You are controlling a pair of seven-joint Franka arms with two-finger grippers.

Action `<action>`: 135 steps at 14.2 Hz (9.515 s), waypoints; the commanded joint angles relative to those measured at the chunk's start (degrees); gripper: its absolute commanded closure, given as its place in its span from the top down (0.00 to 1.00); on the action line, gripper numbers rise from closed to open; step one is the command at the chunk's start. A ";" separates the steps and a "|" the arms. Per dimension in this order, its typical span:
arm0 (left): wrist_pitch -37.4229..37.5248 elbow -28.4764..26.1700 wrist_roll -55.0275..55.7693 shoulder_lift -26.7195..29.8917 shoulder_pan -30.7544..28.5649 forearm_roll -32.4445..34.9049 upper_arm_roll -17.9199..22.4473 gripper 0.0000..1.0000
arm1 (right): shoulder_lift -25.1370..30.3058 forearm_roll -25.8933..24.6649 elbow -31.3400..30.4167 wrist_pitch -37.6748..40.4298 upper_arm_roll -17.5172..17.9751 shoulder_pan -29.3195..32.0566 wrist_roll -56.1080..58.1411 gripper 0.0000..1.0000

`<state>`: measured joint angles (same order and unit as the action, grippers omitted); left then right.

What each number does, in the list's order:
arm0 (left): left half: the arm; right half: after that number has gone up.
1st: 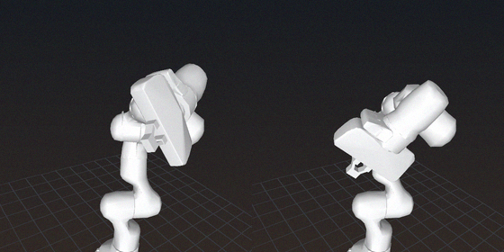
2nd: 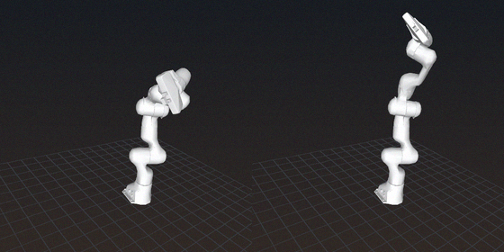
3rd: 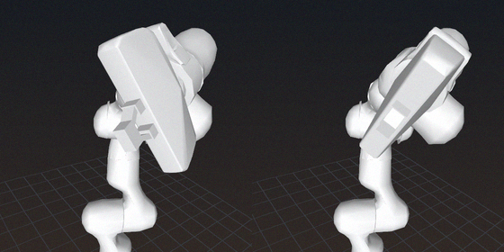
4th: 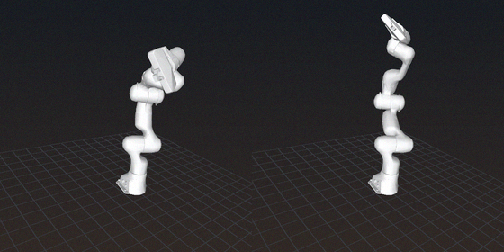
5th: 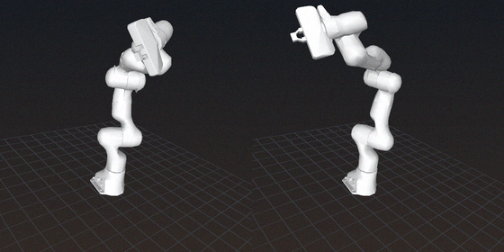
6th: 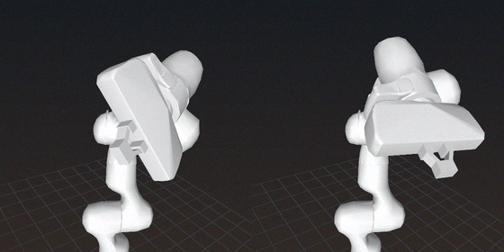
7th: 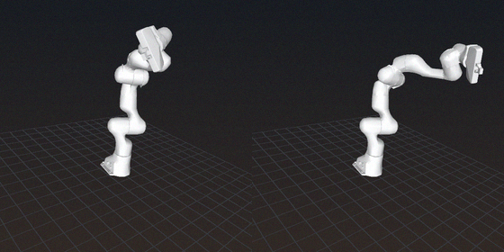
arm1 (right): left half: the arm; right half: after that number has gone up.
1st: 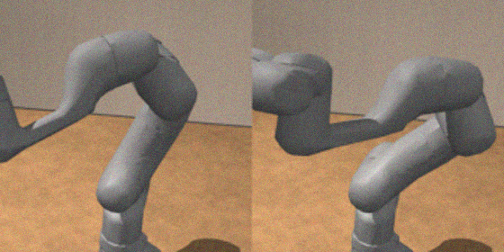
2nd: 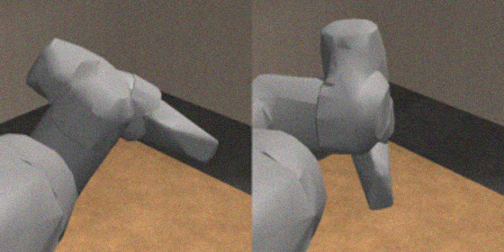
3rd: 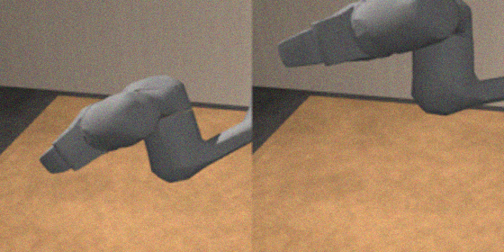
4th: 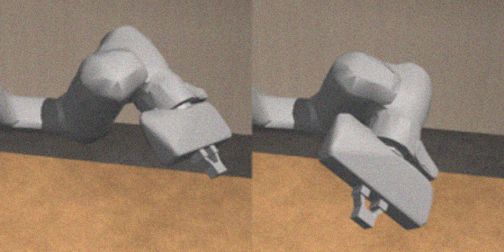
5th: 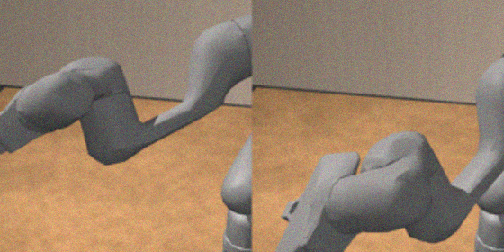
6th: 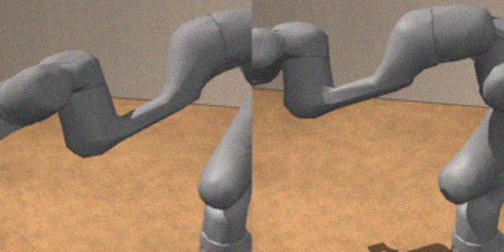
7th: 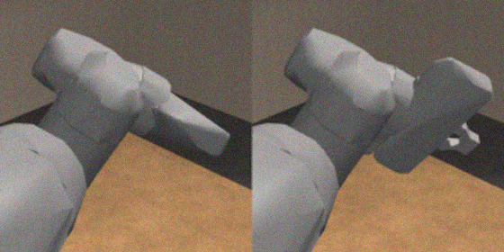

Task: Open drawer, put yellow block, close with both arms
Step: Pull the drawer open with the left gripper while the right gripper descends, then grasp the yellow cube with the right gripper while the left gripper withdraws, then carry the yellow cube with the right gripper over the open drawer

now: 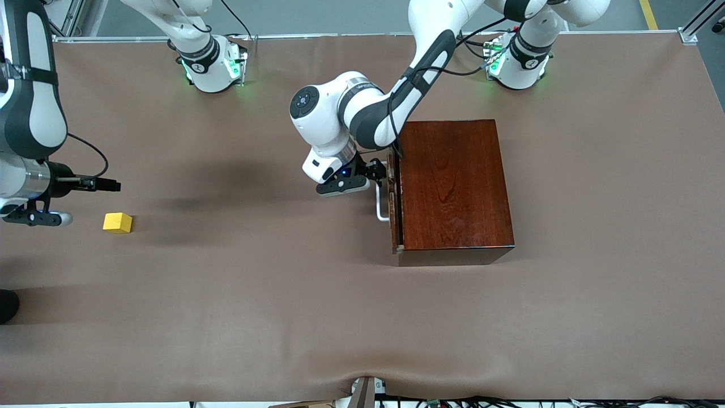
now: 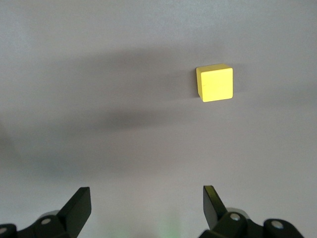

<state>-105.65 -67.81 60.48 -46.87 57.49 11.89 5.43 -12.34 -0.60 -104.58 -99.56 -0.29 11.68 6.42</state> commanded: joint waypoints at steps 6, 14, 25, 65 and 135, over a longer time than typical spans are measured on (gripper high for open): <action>-4.38 1.71 4.73 -1.65 0.43 -0.11 -2.27 1.00 | -1.11 -0.37 -4.04 -7.03 0.91 2.12 1.92 1.00; -9.74 1.80 6.84 -2.08 0.34 -1.34 -2.18 1.00 | -4.36 -0.98 -6.34 -17.50 0.82 7.74 12.55 1.00; -15.37 1.89 9.04 -2.70 0.16 -3.10 -2.01 1.00 | -9.81 -3.09 -6.95 -25.85 0.82 9.51 15.64 1.00; 12.84 -8.12 -35.76 32.09 -30.49 -8.54 2.48 1.00 | -10.52 -1.16 -5.46 -17.71 1.43 4.07 6.18 0.02; 24.97 -18.94 -54.50 47.40 -61.10 -9.43 -14.31 1.00 | -22.03 12.03 22.22 -22.87 1.34 -54.74 -112.41 0.00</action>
<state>-80.83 -85.64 6.49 -1.02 -2.89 3.52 -8.62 -32.96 12.66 -83.99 -122.09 1.66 -42.21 -104.22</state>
